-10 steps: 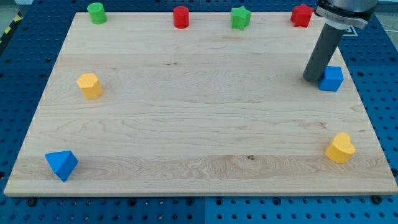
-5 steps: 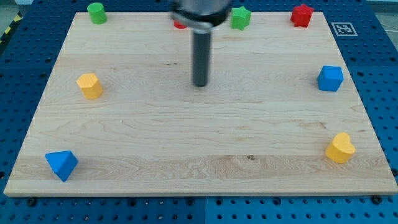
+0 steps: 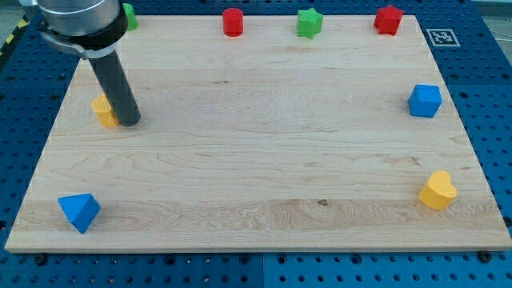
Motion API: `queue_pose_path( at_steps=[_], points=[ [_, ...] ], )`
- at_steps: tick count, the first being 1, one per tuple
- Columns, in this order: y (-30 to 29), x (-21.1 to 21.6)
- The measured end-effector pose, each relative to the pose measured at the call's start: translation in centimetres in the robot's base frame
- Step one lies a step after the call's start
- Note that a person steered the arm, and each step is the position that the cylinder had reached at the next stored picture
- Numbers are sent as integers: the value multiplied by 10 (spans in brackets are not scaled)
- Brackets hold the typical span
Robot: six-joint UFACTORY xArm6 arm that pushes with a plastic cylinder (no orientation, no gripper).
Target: Push the yellow hexagon to the center left
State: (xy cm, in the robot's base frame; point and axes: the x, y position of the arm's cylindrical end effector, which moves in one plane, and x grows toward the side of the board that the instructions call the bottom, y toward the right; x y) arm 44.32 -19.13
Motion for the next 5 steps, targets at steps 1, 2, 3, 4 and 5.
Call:
queue_pose_path(
  at_steps=[1, 2, 3, 4, 5],
  points=[
    [-6, 15],
    [-30, 13],
    [-39, -1],
    [-40, -5],
    [-40, 6]
  ],
)
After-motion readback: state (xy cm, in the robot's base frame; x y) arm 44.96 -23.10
